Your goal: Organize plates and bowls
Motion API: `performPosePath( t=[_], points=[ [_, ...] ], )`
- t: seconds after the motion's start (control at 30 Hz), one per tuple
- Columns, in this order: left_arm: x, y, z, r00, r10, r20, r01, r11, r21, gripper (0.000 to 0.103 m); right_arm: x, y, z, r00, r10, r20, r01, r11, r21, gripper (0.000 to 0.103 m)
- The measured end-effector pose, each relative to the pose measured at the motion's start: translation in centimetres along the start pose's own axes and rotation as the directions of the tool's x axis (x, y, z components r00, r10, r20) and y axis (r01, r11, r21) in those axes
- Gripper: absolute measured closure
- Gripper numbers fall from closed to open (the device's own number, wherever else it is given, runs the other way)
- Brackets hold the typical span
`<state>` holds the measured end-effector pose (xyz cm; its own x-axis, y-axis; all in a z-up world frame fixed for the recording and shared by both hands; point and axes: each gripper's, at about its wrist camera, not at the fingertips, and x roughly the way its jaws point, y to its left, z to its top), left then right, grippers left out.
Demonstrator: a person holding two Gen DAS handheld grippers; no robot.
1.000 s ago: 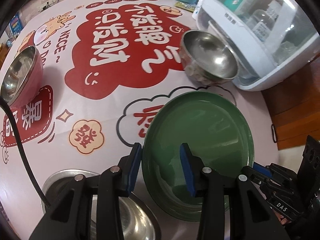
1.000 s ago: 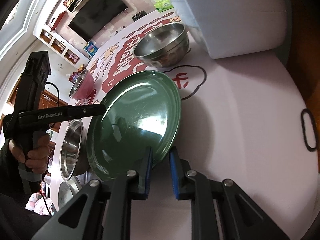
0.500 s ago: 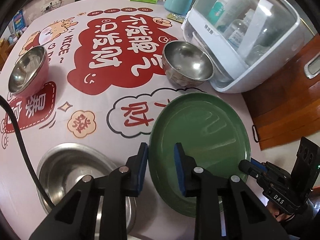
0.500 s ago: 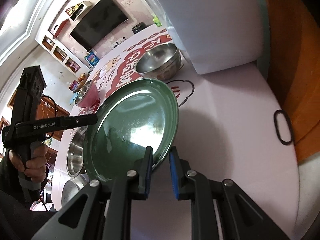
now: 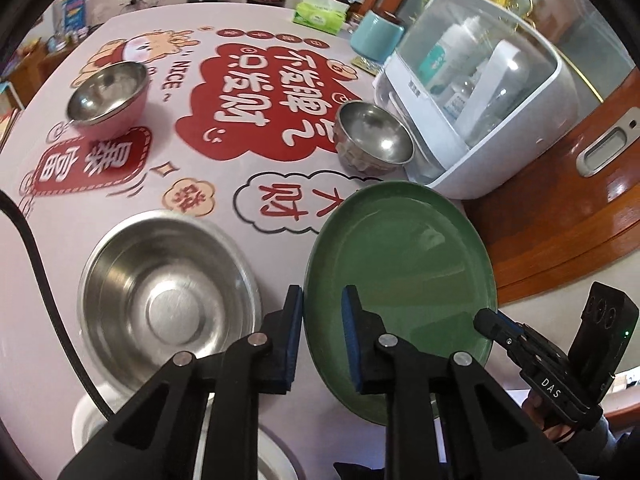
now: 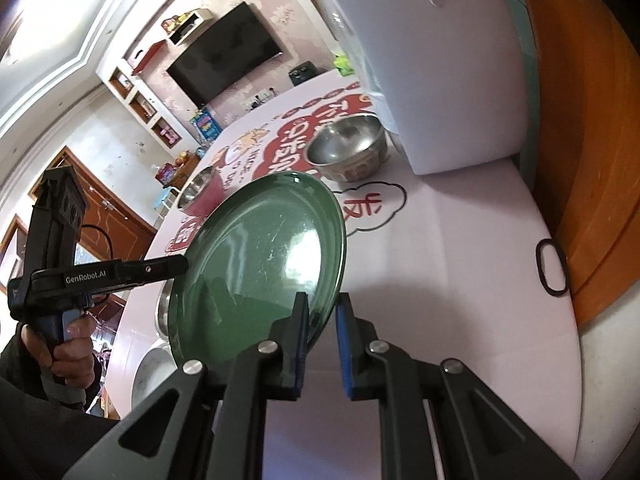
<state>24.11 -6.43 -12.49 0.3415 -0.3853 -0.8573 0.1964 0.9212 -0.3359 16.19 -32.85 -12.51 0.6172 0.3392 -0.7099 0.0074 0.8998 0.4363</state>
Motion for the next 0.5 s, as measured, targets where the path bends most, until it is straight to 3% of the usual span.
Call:
performPosePath(
  t=[0.5],
  points=[
    [-6.3, 3.4, -6.1, 0.991, -0.002, 0.136, 0.023, 0.988, -0.150, 0.087, -1.1, 4.5, -1.0, 0.997, 0.078, -0.004, -0.078, 0.985, -0.154, 0.091]
  ],
)
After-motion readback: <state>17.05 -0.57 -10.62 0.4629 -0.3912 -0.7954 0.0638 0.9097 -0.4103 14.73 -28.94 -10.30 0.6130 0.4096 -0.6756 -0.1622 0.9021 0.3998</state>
